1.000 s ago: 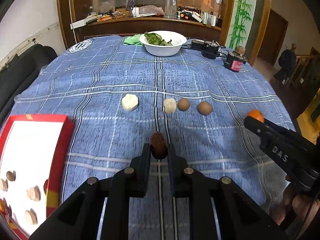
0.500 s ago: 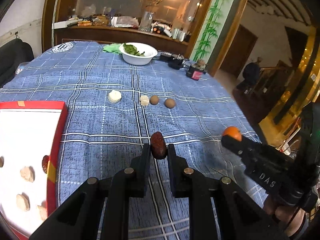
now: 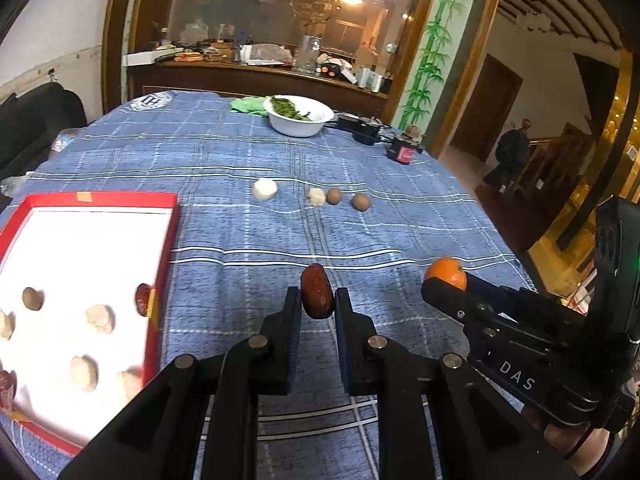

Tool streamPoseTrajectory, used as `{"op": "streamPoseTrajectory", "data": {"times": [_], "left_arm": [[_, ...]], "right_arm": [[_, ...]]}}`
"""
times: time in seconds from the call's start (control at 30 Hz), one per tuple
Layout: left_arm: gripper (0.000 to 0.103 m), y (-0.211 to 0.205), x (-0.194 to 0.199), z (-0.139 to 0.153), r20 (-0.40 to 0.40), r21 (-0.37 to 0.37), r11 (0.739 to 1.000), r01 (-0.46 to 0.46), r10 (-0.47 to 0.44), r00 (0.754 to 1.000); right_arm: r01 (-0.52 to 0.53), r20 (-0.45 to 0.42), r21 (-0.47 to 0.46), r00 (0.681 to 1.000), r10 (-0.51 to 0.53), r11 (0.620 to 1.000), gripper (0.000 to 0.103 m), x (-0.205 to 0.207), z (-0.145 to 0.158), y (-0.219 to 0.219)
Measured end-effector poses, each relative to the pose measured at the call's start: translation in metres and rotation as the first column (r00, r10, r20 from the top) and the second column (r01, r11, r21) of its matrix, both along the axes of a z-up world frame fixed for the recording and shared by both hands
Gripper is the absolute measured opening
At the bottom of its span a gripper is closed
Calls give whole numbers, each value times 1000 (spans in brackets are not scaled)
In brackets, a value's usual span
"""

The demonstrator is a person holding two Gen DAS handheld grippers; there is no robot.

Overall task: Organize fruits
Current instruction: 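Carry the orange and the date over the tray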

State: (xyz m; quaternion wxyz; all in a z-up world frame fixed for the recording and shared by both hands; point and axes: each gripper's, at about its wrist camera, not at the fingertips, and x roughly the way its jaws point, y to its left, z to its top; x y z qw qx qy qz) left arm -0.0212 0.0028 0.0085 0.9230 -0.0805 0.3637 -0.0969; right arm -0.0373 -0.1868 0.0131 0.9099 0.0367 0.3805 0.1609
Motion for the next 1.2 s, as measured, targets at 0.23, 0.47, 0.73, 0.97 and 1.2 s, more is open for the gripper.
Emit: {"op": "streamPoseTrajectory", "data": {"times": [0.23, 0.47, 0.73, 0.97, 1.2], "left_arm": [[15, 22, -10, 2, -1, 7, 998, -56, 56, 998], [15, 48, -21, 4, 0, -6, 993, -115, 115, 993], [15, 86, -39, 11, 34, -7, 977, -211, 211, 977], [15, 128, -51, 9, 37, -13, 947, -320, 320, 947], [15, 159, -54, 5, 31, 7, 913, -408, 408, 913]], "right_arm": [[-20, -7, -41, 1000, 19, 999, 35, -4, 0, 19], [-60, 1, -56, 998, 60, 997, 35, -8, 6, 42], [-116, 13, -70, 993, 117, 991, 36, -13, 12, 72], [-183, 21, -56, 983, 184, 982, 36, -18, 15, 103], [-279, 33, -32, 959, 280, 960, 36, -23, 17, 148]]}}
